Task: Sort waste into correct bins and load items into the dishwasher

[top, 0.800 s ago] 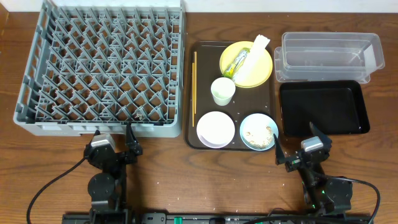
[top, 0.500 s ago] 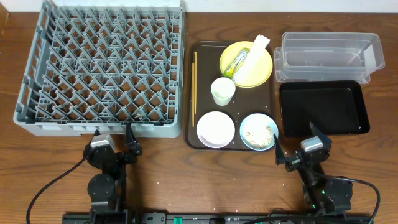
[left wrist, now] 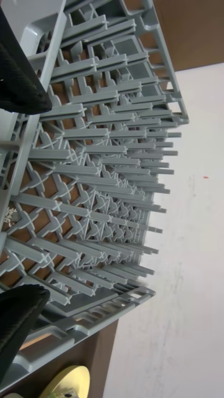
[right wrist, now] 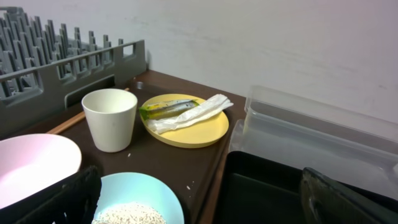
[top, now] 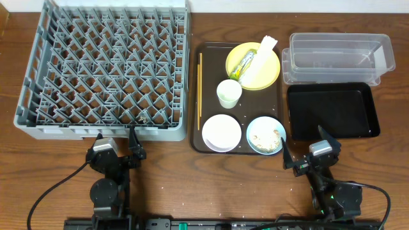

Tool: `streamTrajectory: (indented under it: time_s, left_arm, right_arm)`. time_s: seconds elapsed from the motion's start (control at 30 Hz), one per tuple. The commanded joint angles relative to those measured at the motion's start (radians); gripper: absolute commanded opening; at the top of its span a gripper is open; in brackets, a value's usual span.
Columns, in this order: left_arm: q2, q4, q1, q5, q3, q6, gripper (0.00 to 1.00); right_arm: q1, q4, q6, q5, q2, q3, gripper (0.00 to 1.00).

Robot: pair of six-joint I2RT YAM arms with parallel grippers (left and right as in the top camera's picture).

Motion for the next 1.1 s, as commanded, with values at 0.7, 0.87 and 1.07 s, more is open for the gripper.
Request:
streamTrajectory:
  time_s: [0.7,0.87,1.07]
  left_arm:
    - [-0.011,-0.04,-0.029,-0.019,-0.018,0.013,0.89]
    - [-0.009,-0.04,-0.029,-0.019,-0.018,0.013,0.89]
    - [-0.009,-0.04,-0.029,-0.019,-0.018,0.013,0.89]
  right_arm:
    - [0.01,0.001,0.007,-0.005,0.004,-0.005,0.99]
    - [0.01,0.002,0.008,-0.005,0.004,-0.005,0.99]
    - [0.01,-0.001,0.006,0.008,0.004,-0.005,0.99]
